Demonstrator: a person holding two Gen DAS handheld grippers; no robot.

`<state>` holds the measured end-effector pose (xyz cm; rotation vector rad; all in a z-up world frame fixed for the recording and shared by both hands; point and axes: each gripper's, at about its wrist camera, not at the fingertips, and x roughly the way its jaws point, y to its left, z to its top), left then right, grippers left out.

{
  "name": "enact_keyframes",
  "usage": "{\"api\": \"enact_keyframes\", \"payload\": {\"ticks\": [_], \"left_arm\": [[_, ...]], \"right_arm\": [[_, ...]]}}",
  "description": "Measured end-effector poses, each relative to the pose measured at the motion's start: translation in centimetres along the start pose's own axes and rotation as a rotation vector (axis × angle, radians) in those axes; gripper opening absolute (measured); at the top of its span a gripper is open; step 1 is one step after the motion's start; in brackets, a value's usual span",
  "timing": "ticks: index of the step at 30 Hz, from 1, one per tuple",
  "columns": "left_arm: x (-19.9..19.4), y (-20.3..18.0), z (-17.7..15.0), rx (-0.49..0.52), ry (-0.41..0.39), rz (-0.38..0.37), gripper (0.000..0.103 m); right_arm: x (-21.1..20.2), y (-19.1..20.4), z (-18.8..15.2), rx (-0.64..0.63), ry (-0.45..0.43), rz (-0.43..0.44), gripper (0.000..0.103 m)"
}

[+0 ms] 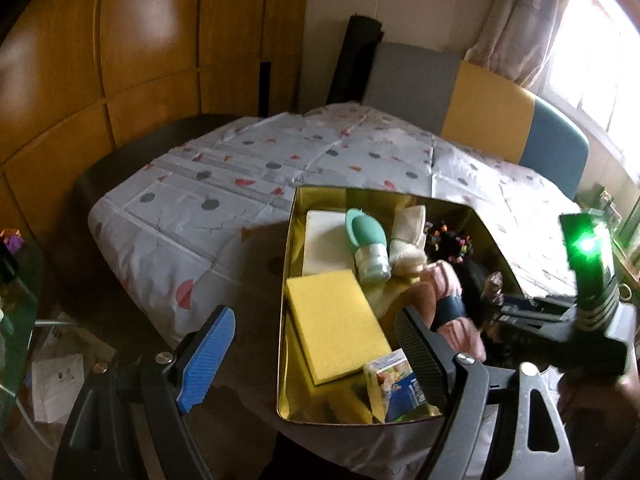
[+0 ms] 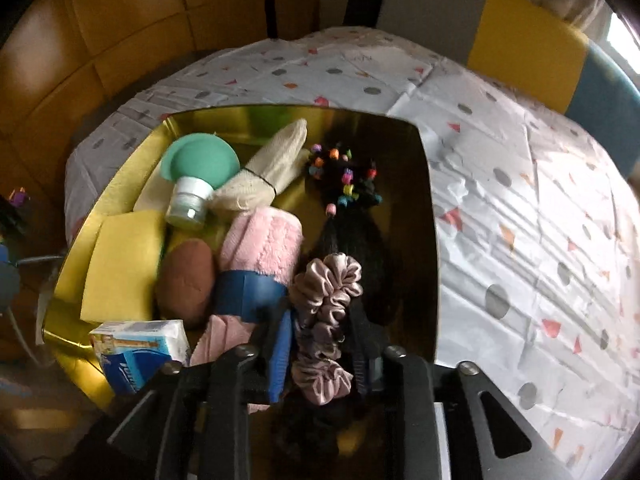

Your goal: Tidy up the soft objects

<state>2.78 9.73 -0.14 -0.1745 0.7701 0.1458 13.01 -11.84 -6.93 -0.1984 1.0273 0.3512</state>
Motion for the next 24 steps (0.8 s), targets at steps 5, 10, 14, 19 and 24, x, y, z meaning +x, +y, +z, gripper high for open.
{"api": "enact_keyframes", "payload": {"ticks": [5, 10, 14, 19, 24], "left_arm": [[-0.5, -0.1, 0.3, -0.011, -0.015, 0.025, 0.084], [-0.9, -0.6, 0.0, -0.008, -0.022, 0.086, 0.084], [-1.8, -0.7, -0.6, -0.024, -0.058, 0.077, 0.084], [-2.8, -1.1, -1.3, -0.046, -0.079, 0.066, 0.084], [-3.2, -1.8, -1.9, -0.035, -0.083, 0.089, 0.084]], "right_arm": [[-1.4, 0.2, -0.8, 0.004, -0.072, -0.013, 0.059], [-3.9, 0.6, -2.1, 0.053, -0.168, -0.034, 0.077], [-6.1, 1.0, -3.3, 0.083, -0.233, -0.063, 0.087], [-8.6, 1.2, -4.4, 0.114, -0.290, -0.098, 0.092], [-10.1, 1.8, -4.9, 0.102, -0.328, -0.117, 0.094]]}}
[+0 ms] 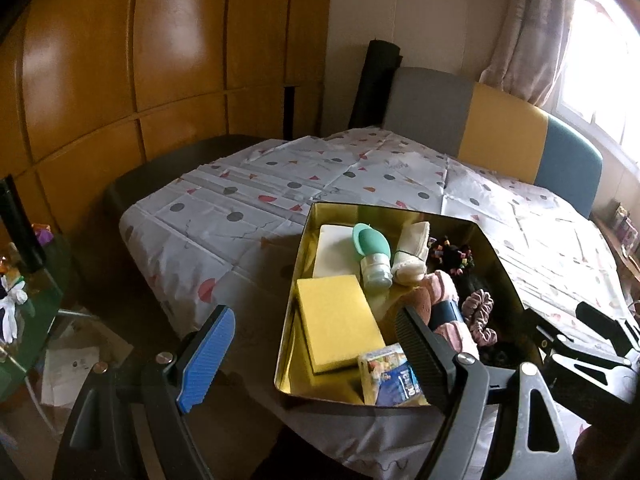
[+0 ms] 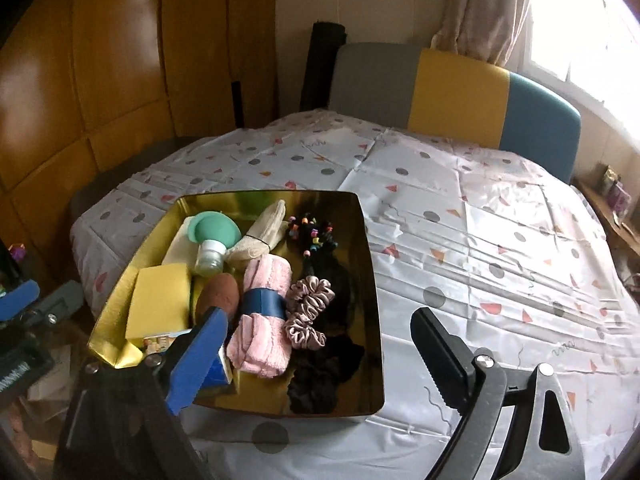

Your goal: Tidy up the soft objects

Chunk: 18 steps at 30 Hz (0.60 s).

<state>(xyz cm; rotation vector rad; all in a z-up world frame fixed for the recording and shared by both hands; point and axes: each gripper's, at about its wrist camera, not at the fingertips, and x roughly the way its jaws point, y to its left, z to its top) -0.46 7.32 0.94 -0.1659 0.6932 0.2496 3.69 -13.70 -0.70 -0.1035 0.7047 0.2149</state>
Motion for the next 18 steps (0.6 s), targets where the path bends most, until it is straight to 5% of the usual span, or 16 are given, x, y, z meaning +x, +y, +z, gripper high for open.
{"api": "enact_keyframes", "payload": {"ticks": [18], "left_arm": [[-0.21, -0.68, -0.58, 0.023, 0.012, 0.005, 0.084]], "right_arm": [[-0.21, 0.34, -0.93, 0.008, 0.001, 0.003, 0.094]]}}
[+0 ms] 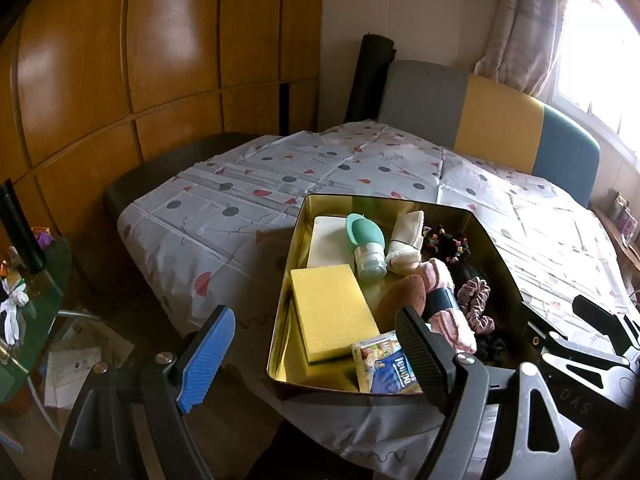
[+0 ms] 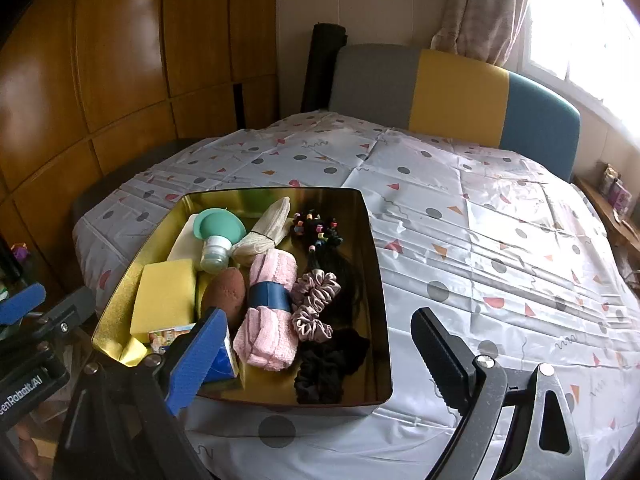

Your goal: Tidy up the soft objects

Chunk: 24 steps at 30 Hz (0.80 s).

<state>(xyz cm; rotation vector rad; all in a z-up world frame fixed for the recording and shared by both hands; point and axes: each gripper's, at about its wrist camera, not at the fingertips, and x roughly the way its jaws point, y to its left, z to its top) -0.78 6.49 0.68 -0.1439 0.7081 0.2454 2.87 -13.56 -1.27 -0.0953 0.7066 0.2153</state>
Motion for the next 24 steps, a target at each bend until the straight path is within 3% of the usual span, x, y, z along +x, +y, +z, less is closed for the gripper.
{"api": "enact_keyframes", "payload": {"ticks": [24], "left_arm": [[0.25, 0.25, 0.03, -0.001, 0.010, 0.006, 0.084]], "right_arm": [[0.24, 0.28, -0.11, -0.005, 0.008, 0.000, 0.096]]}}
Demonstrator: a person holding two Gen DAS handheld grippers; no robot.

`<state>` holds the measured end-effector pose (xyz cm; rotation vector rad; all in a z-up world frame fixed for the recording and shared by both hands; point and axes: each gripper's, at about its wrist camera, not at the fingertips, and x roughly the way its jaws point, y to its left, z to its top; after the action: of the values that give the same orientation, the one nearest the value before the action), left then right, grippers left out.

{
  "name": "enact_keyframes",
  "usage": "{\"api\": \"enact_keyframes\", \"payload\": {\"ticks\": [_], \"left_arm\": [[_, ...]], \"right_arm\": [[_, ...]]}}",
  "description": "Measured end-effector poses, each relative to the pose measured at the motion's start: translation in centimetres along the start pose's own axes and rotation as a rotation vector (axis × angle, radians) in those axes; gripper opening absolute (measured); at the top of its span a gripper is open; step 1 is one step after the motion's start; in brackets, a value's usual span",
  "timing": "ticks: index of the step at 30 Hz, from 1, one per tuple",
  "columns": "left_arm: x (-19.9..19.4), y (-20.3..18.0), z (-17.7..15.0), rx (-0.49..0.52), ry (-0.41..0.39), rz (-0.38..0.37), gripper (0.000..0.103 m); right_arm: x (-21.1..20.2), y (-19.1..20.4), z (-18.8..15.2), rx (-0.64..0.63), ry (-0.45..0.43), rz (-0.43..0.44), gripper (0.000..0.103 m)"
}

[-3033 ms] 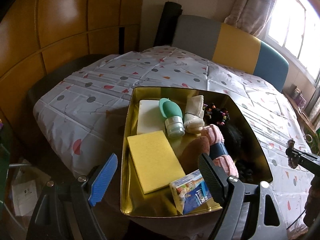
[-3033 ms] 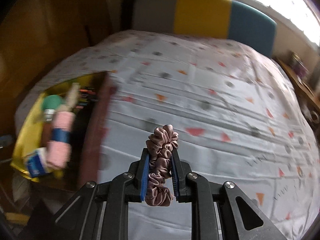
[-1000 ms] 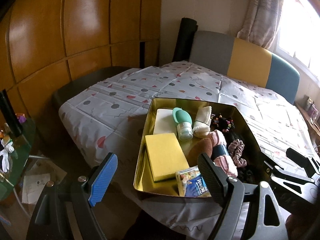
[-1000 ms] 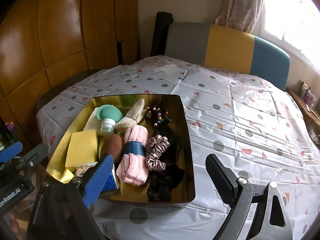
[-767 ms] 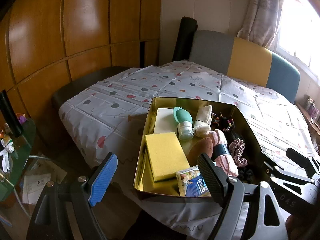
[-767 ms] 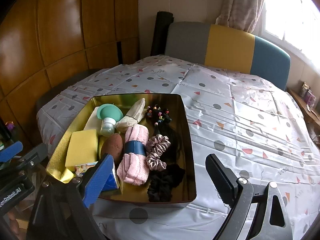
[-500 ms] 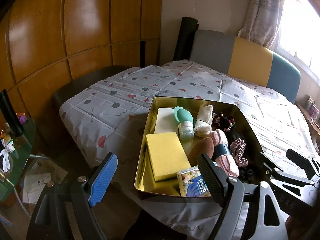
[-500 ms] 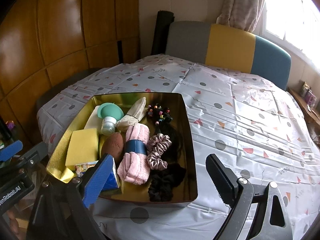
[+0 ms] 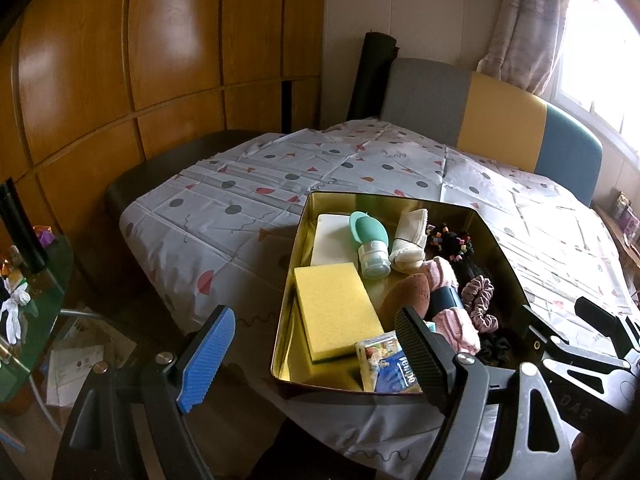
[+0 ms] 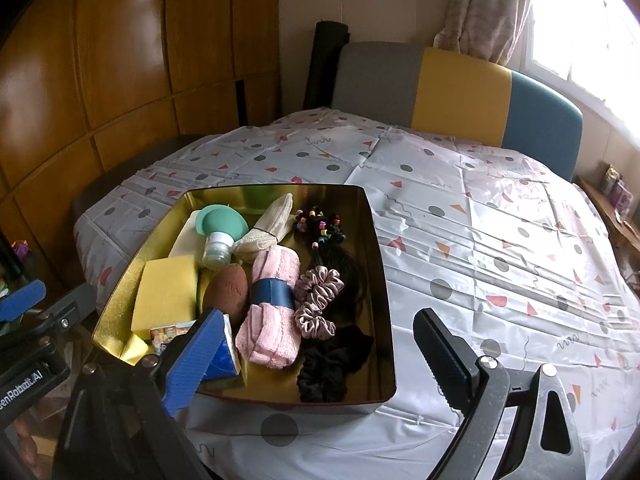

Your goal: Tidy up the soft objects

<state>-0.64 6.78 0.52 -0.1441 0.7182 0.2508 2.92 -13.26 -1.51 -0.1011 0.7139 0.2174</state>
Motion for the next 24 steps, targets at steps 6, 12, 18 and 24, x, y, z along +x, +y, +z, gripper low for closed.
{"api": "enact_keyframes", "payload": {"ticks": [6, 12, 18, 24], "left_arm": [[-0.01, -0.03, -0.02, 0.001, -0.001, 0.000, 0.084], [-0.05, -0.08, -0.04, 0.000, 0.002, 0.001, 0.084], [0.02, -0.04, -0.02, 0.001, 0.006, 0.002, 0.084], [0.04, -0.08, -0.04, 0.002, 0.006, 0.000, 0.084]], "right_arm": [[-0.09, 0.06, 0.08, 0.002, -0.001, 0.002, 0.096], [0.04, 0.04, -0.14, 0.005, 0.006, 0.002, 0.096], [0.09, 0.02, -0.18, 0.005, 0.007, 0.001, 0.097], [0.07, -0.04, -0.16, 0.005, 0.006, 0.002, 0.097]]}}
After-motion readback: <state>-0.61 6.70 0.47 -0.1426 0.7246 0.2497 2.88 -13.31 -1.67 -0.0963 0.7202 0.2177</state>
